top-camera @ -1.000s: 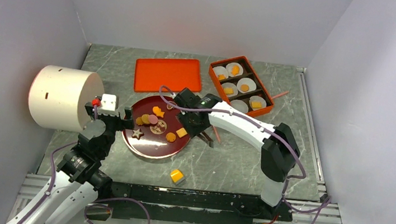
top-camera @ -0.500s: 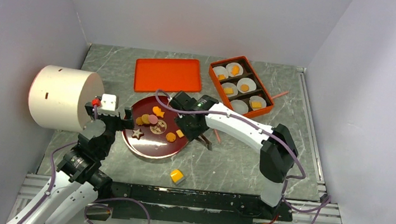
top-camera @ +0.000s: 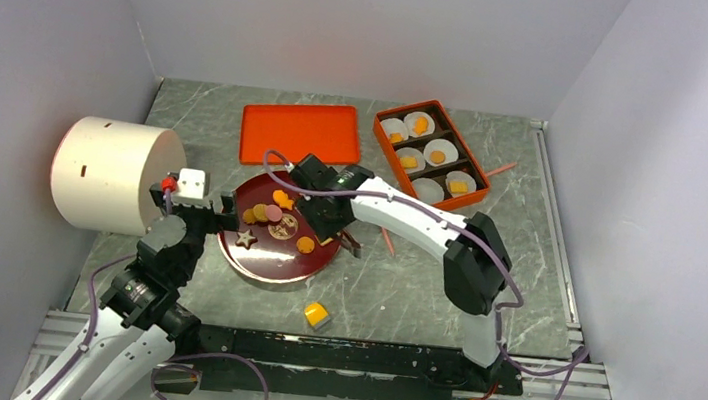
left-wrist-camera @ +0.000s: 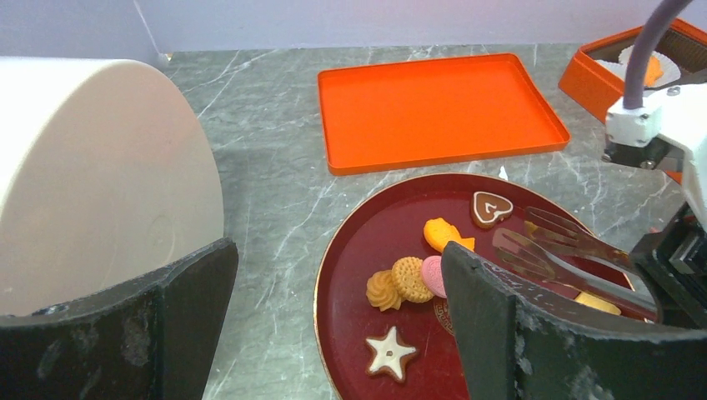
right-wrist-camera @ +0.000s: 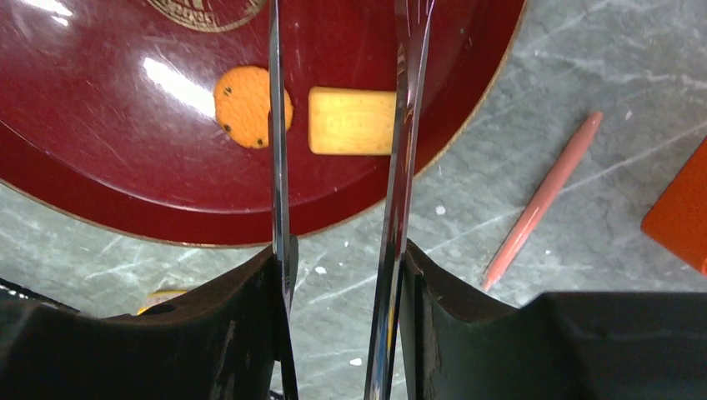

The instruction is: Pack the cookies

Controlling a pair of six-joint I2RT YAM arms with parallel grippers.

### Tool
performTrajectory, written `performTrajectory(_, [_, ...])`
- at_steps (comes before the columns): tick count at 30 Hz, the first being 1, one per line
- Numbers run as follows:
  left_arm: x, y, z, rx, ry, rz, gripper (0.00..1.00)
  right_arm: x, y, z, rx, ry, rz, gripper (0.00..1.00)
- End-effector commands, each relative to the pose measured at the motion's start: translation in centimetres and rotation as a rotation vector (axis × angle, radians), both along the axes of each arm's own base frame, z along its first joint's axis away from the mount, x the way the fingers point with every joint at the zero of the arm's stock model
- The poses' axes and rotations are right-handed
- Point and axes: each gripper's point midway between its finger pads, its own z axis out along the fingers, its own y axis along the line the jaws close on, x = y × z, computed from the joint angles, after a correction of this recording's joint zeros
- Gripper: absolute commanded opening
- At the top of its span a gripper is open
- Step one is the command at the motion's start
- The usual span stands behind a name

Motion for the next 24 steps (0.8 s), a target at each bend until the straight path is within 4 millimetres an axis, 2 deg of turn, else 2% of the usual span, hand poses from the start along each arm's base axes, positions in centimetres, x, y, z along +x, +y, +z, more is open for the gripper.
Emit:
performTrajectory(1, [0.0, -0.1, 1.3, -0.036, -0.042, 0.000, 0.96, 1.9, 3.3, 1.9, 0.095, -0.082, 0.028, 0.49])
performTrajectory(7, [-0.1, 0.0, 1.4, -0.039, -0.046, 0.003, 0.96, 3.6, 5.9, 1.9, 0.124, -0.102, 0.040, 0.50])
performTrajectory(11, [-0.1, 0.1, 1.4, -0.039, -0.048, 0.005, 0.97, 4.2, 7.0, 1.0, 0.121, -0.096, 0.048, 0.51])
performTrajectory(17, [-0.1, 0.1, 1.4, -0.039, -0.048, 0.008, 0.96, 4.4, 7.1, -0.8, 0.089, -0.076, 0.045, 0.52])
performTrajectory(24, [-0.1, 0.1, 1.4, -0.039, -0.047, 0.006, 0.96, 3.1, 7.1, -2.1, 0.084, -0.012, 0.074, 0.51])
